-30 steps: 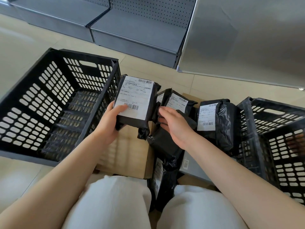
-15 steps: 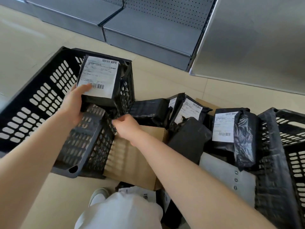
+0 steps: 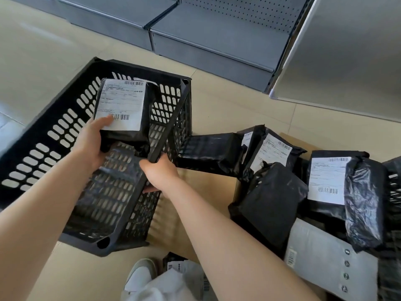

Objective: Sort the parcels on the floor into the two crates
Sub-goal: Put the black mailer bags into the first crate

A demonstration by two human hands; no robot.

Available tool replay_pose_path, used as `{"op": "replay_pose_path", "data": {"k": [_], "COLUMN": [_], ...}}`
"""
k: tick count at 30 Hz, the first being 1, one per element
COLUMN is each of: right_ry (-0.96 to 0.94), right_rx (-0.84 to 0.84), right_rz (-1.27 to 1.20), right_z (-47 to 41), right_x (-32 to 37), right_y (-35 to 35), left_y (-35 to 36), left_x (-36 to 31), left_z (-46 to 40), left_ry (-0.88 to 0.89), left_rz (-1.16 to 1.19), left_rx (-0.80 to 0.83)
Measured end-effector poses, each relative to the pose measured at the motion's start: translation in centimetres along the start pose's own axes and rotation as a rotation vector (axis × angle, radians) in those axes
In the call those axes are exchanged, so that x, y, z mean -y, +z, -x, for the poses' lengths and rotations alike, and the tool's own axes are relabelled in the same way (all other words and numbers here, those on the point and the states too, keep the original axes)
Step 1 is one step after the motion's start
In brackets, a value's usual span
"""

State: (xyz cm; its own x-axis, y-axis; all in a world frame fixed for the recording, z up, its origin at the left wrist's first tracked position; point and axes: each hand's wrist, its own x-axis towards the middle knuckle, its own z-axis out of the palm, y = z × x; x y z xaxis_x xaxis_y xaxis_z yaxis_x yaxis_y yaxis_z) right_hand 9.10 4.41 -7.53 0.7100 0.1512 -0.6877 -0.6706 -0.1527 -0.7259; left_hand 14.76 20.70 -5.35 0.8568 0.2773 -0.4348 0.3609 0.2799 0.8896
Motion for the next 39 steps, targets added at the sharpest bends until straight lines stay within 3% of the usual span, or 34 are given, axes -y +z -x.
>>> {"op": "replay_pose_path", "data": {"k": [11,22,27,33,39], "right_ry": [-0.022,-0.093,-0.123,-0.144,-0.197], "right_rx": [-0.013,0.013,0.030,0.020,-0.030], "right_rz": [0.105,0.092,0.128,0.106,0.173], "right_z": [2.8,4.3,3.5,3.4,2.4], "right_x": [-3.1,-5.4,-5.4,-6.0,-6.7], "right_y": [3.8,3.8,3.6,3.5,4.0], "left_y": [-3.1,-2.8,-0.9,0.3,0.0], "left_x": [2.3,8.4,11.0,12.7,14.0], "left_z": [-1.9,-5.8,-6.4,-7.6,-9.0], "left_ry": [-0.030,-0.125,-0.031,-0.039,-0.048], "left_rz": [-0.102,-0.356,-0.543,-0.764,-0.735], "left_rx": [-0.046,-0.123,-0.105,-0.076,-0.033]}}
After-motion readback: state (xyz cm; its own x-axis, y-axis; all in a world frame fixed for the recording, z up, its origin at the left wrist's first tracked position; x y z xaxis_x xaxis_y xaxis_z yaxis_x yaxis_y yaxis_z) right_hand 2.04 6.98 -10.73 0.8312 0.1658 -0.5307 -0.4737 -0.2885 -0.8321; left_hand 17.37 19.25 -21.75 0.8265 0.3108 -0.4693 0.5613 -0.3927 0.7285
